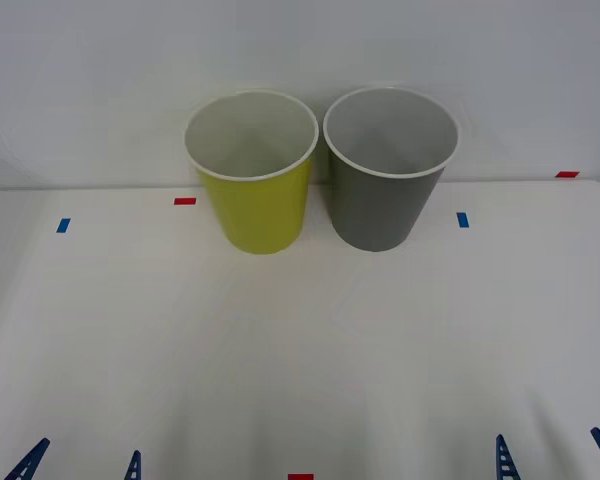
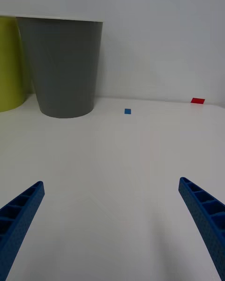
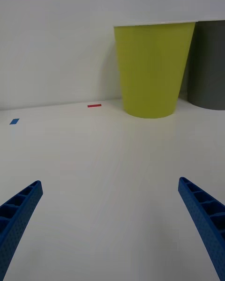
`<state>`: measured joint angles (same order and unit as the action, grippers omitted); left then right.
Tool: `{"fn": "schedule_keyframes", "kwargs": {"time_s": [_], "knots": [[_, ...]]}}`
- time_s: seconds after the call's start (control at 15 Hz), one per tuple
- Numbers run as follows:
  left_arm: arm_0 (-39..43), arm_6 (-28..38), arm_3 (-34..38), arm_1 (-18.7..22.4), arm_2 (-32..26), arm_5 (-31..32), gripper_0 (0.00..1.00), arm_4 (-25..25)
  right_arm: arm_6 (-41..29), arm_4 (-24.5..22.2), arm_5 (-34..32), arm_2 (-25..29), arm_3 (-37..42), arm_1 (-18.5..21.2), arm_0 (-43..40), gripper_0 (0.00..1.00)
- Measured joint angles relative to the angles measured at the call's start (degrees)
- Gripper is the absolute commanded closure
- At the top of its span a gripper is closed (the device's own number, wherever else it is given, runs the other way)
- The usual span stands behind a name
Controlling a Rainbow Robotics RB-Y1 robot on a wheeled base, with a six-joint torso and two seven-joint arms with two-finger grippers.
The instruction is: Put cans in the gray bin and PET bottles in the light green bin.
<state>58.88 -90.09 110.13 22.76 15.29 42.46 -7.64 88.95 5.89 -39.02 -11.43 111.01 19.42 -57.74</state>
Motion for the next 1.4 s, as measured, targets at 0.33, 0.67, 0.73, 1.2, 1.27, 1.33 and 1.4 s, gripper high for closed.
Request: {"fn": "schedule_keyframes", "kwargs": {"time_s": [0.33, 0.67, 0.73, 1.2, 1.27, 1.33, 1.4], "knots": [[0.00, 0.00, 0.00, 0.00, 0.00, 0.00, 0.00, 0.00, 0.00, 0.00, 0.00, 0.00, 0.00, 0.00, 0.00, 0.00], [0.00, 0.00, 0.00, 0.00, 0.00, -0.01, 0.00, 0.00, 0.00, 0.00, 0.00, 0.00, 0.00, 0.00, 0.00, 0.00], [0.00, 0.00, 0.00, 0.00, 0.00, -0.01, 0.00, 0.00, 0.00, 0.00, 0.00, 0.00, 0.00, 0.00, 0.00, 0.00], [0.00, 0.00, 0.00, 0.00, 0.00, -0.01, 0.00, 0.00, 0.00, 0.00, 0.00, 0.00, 0.00, 0.00, 0.00, 0.00], [0.00, 0.00, 0.00, 0.00, 0.00, -0.01, 0.00, 0.00, 0.00, 0.00, 0.00, 0.00, 0.00, 0.00, 0.00, 0.00], [0.00, 0.00, 0.00, 0.00, 0.00, -0.01, 0.00, 0.00, 0.00, 0.00, 0.00, 0.00, 0.00, 0.00, 0.00, 0.00], [0.00, 0.00, 0.00, 0.00, 0.00, -0.01, 0.00, 0.00, 0.00, 0.00, 0.00, 0.00, 0.00, 0.00, 0.00, 0.00]]}}
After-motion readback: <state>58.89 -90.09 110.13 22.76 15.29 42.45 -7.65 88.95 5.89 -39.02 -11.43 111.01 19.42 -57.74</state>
